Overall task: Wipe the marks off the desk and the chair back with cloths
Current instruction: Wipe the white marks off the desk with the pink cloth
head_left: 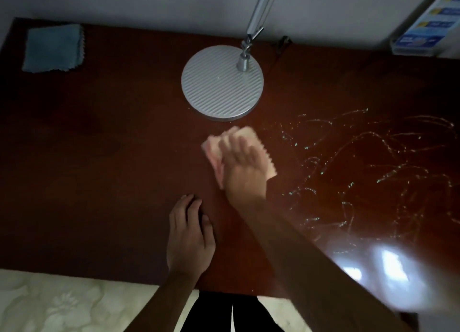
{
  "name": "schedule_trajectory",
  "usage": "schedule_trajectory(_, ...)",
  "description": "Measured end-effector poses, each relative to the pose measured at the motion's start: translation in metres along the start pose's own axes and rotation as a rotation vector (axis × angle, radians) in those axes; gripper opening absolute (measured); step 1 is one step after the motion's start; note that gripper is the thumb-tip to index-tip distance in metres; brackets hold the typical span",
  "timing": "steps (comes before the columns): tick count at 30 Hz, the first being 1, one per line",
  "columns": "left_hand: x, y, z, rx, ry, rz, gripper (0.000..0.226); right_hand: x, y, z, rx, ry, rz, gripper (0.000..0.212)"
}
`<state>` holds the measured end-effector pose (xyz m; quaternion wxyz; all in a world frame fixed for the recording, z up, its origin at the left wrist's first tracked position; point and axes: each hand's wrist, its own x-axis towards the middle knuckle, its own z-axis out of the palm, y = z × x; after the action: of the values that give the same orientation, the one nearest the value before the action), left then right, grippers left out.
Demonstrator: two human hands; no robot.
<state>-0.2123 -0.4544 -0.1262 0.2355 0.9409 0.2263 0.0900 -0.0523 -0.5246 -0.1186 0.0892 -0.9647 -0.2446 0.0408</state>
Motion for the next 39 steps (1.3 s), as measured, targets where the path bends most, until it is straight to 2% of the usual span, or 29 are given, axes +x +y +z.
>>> schedule_trajectory(2,0.0,0.0,-0.001,-0.011,0.009,-0.009,0.032,0.007,0.013,-0.003,0.038,0.007,0.106,0.058)
schedule_trajectory(5,0.006,0.004,-0.004,-0.067,0.024,-0.037,0.032,-0.003,0.002,0.001,0.03,-0.013,0.118,0.052)
schedule_trajectory(8,0.024,0.01,-0.003,-0.122,0.026,-0.026,0.037,-0.013,-0.028,0.007,0.005,-0.033,-0.076,0.046)
schedule_trajectory(10,0.038,0.016,0.0,-0.144,0.023,-0.012,0.037,-0.005,-0.024,0.01,-0.008,-0.065,-0.14,0.047)
schedule_trajectory(13,0.056,0.029,0.011,-0.134,0.017,0.052,0.034,0.014,0.019,0.001,-0.001,0.042,0.008,0.047)
schedule_trajectory(16,0.055,0.031,0.018,-0.078,0.001,0.086,0.031,0.015,0.062,-0.011,-0.007,-0.005,0.171,0.05)
schedule_trajectory(18,0.053,0.03,0.016,-0.054,-0.016,0.084,0.032,0.015,0.054,-0.016,0.03,-0.032,0.233,0.057)
schedule_trajectory(20,0.05,0.03,0.014,-0.045,-0.035,0.09,0.034,0.012,0.024,-0.012,0.015,-0.102,0.151,0.064)
schedule_trajectory(22,0.052,0.03,0.011,-0.049,-0.046,0.086,0.034,0.008,-0.003,-0.003,-0.039,-0.158,-0.026,0.059)
schedule_trajectory(25,0.058,0.029,0.013,-0.073,-0.024,0.072,0.03,0.015,0.011,-0.002,0.003,-0.083,-0.071,0.051)
schedule_trajectory(29,0.056,0.03,0.016,-0.068,0.025,0.097,0.026,0.013,0.078,-0.019,-0.02,-0.044,0.178,0.051)
schedule_trajectory(32,0.057,0.034,0.017,-0.069,0.043,0.081,0.025,0.015,0.1,-0.029,-0.042,-0.123,0.311,0.051)
schedule_trajectory(36,0.064,0.059,0.02,-0.1,0.032,0.052,0.027,0.019,0.058,-0.023,-0.025,-0.225,0.041,0.064)
schedule_trajectory(39,0.072,0.08,0.024,-0.109,0.04,0.016,0.029,0.019,0.057,-0.022,0.028,-0.171,-0.009,0.06)
